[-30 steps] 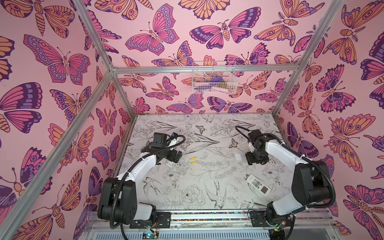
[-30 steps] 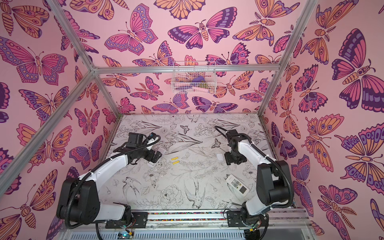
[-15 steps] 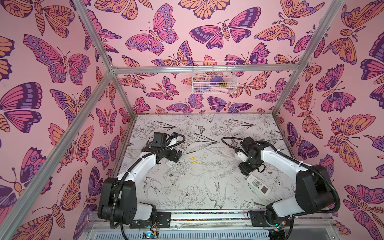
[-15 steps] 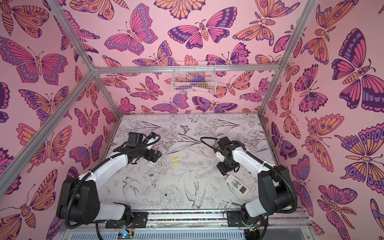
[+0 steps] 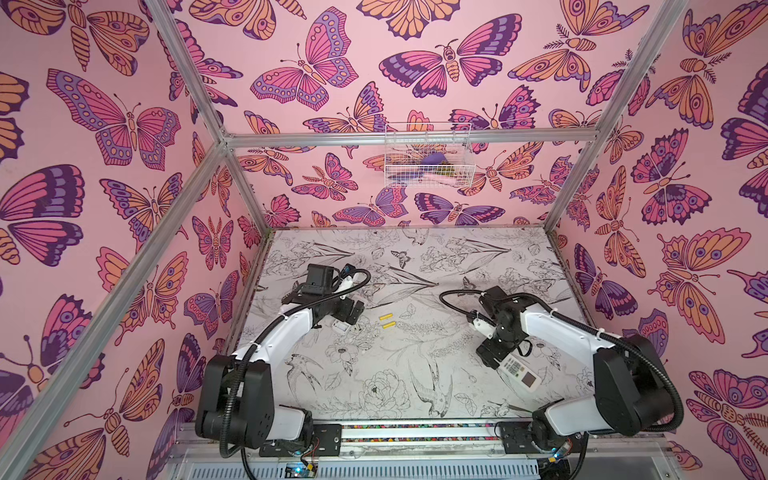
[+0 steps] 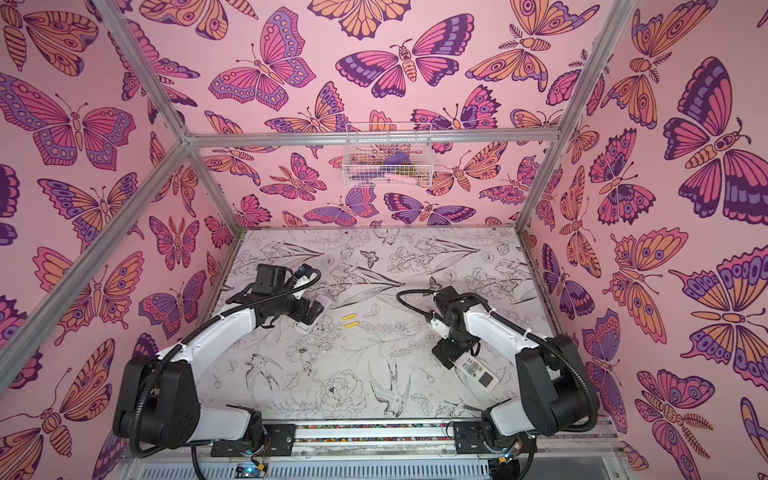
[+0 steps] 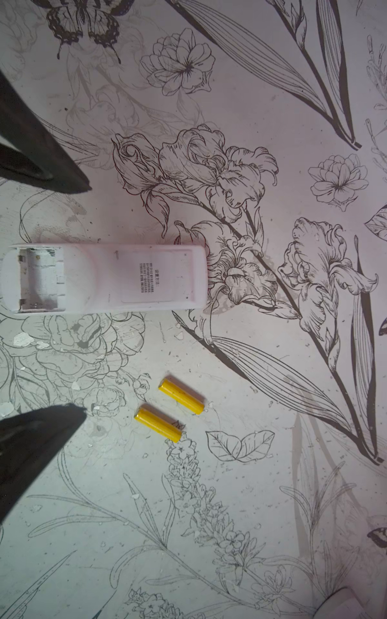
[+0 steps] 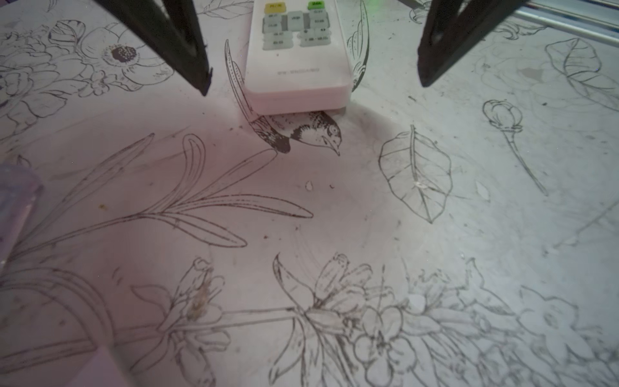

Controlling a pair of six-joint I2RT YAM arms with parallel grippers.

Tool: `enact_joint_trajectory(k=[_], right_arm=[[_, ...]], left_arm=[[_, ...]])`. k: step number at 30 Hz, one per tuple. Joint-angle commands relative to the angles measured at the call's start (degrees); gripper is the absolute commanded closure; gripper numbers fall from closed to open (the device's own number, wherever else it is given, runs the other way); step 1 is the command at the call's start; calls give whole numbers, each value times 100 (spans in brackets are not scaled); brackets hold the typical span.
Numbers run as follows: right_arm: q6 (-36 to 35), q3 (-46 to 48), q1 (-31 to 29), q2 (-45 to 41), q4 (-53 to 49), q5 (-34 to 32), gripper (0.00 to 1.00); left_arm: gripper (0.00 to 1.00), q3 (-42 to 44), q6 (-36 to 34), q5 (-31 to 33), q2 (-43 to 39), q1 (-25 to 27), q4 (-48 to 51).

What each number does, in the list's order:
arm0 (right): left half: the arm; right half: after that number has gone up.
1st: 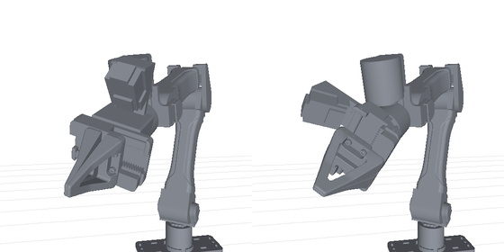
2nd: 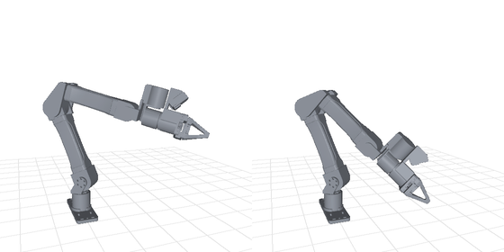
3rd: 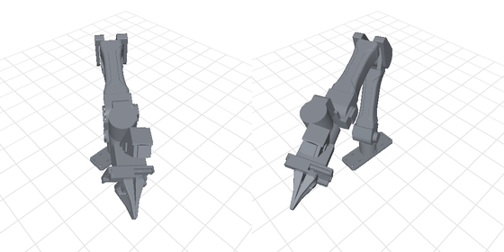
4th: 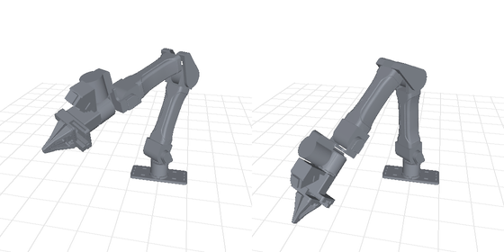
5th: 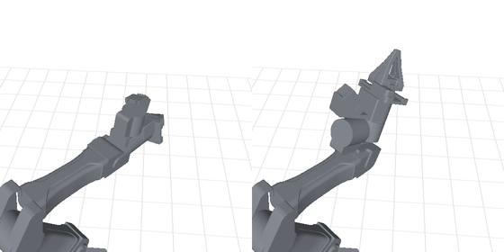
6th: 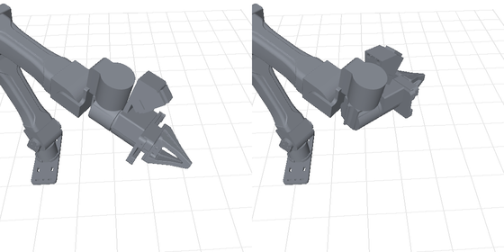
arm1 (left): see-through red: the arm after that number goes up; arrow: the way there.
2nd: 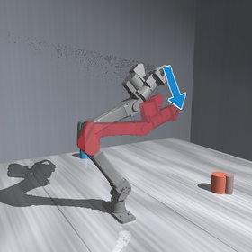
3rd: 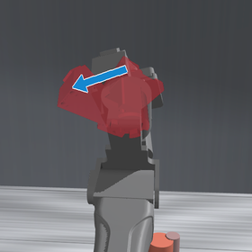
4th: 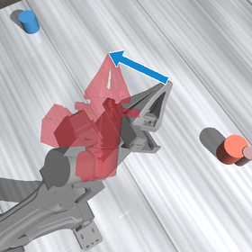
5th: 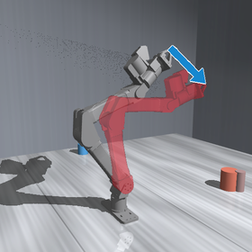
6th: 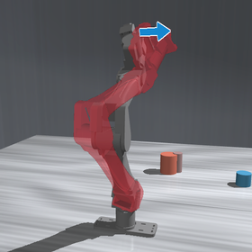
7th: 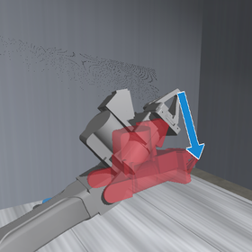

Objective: Unload the batteries from the remote control
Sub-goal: 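Lower the right gripper and close it on the remote's end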

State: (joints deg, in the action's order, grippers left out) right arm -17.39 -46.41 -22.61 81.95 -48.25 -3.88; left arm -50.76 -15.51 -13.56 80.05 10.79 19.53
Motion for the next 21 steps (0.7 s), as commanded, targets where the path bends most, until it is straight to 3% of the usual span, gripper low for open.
enact_joint_trajectory(k=[1, 21], right_arm=[[-177, 192, -49, -195, 129, -324, 1], [-204, 295, 15, 344, 262, -359, 7]], left_arm=[[0, -102, 61, -102, 19, -42, 86], [0, 23, 13, -48, 9, -25, -61]])
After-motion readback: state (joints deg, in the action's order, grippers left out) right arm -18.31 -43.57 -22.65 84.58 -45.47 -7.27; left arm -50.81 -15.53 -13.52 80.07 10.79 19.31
